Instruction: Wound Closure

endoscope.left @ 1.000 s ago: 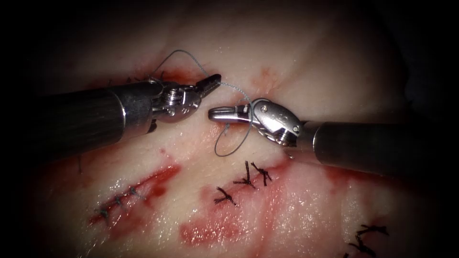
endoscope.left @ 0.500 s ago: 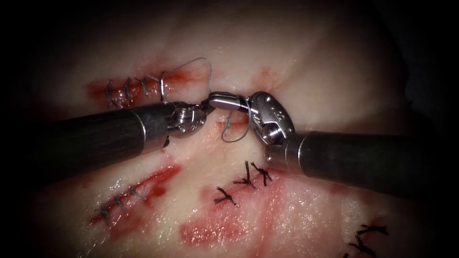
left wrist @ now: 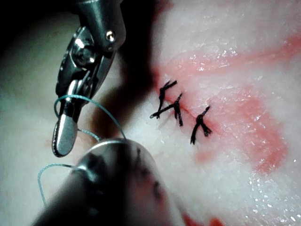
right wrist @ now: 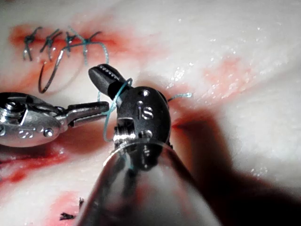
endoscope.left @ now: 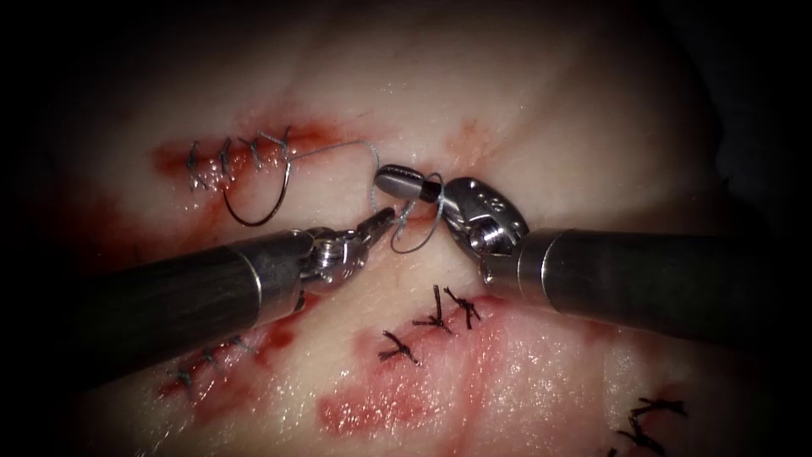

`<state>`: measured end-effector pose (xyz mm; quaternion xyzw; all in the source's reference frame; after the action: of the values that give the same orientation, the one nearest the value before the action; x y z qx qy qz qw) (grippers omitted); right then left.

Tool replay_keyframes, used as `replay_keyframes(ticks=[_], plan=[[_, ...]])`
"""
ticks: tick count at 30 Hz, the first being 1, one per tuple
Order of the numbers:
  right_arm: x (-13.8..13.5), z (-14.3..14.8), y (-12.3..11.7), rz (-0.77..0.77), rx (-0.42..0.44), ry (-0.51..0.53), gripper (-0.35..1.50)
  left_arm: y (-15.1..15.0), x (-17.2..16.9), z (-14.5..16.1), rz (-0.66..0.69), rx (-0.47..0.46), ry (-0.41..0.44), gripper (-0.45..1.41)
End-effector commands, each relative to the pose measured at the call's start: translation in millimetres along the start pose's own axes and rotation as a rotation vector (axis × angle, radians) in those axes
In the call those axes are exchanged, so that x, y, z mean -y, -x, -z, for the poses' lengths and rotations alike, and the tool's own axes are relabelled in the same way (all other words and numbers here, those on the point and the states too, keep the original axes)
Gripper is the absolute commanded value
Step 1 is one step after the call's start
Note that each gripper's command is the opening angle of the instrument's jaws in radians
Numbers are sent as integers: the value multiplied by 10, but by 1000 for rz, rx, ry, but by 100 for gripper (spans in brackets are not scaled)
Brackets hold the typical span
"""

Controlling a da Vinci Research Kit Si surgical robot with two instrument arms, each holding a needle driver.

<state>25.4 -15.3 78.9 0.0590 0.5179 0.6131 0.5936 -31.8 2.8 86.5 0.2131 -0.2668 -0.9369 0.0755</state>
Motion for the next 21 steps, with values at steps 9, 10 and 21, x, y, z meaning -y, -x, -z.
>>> replay_keyframes(ticks=[9,10,21], plan=[[-41,-2,20,-119,-22,146,69,-8,-10,-1,57,27,-29,-45],[-41,-2,20,-119,-22,146,69,-8,-10,-1,57,27,-29,-45],[-78,3,64,-299,21,181,73,-10,-20,-7,65,38,-41,-45]])
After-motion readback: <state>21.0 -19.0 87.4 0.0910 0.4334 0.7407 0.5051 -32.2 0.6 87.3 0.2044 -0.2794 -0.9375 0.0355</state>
